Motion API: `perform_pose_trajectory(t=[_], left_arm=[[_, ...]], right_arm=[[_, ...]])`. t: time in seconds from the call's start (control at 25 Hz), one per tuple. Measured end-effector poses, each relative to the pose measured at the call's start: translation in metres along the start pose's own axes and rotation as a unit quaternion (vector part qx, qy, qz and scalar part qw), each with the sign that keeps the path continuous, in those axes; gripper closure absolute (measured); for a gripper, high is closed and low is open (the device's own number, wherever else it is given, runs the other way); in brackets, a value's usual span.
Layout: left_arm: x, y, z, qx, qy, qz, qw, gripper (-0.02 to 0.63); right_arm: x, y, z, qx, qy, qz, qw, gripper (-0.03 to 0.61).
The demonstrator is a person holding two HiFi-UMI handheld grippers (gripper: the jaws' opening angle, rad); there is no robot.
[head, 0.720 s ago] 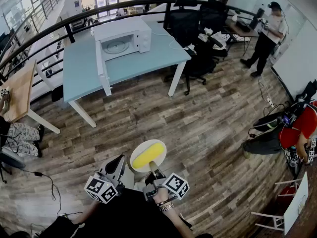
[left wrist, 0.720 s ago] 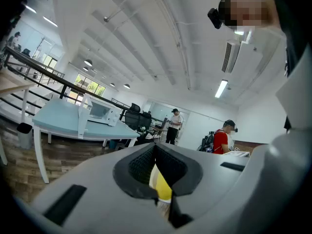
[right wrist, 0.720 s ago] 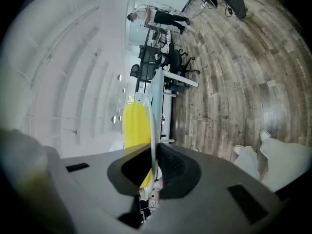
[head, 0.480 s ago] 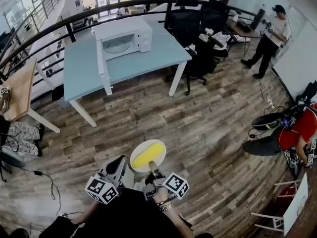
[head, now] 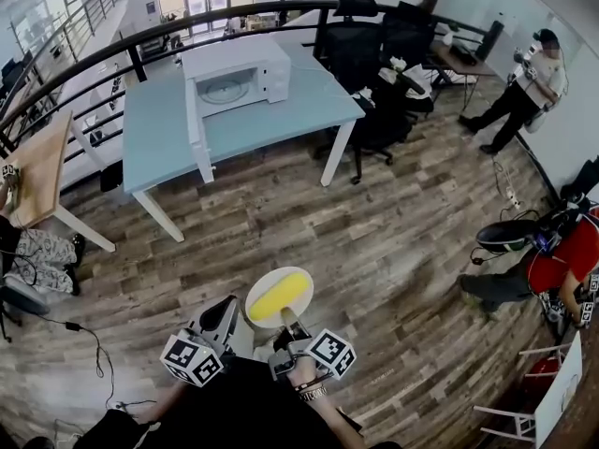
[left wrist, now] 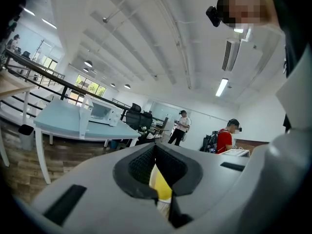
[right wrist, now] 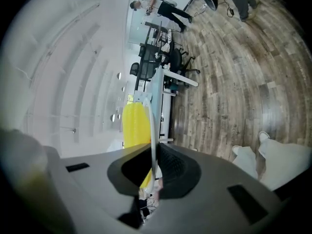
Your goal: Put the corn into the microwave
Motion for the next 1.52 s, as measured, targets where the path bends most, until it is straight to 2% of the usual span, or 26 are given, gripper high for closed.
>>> perform_pose_trajectory(t=[0.16, 0.96, 1.52], left_arm=[[0.005, -0.004, 0.000, 0.004, -0.002, -0.005, 1.0000, 0.611], [0.028, -0.013, 0.000, 0.001, -0.001, -0.004, 1.0000, 0.611], [0.083, -0.001, 0.000, -0.007, 0.006, -0.014, 0.9999, 0.611]], right_arm=[[-0.003, -0.007, 0.005, 0.020, -0.013, -0.001, 1.000, 0.554], [-0.012, -0.008, 0.036, 0.013, -0.035, -0.005, 0.999, 0.552], [0.011, -0.018, 0.072, 0.008, -0.044, -0.026, 0.999, 0.552]])
Point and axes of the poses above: the fingertips, and each gripper's own axes: x forward along the fingers, y to its left, z out of its top, the point moved 8 cm from there along -x, backward along the fingers, and after that the axes turned 5 degrees about z, right-handed, at the moved point
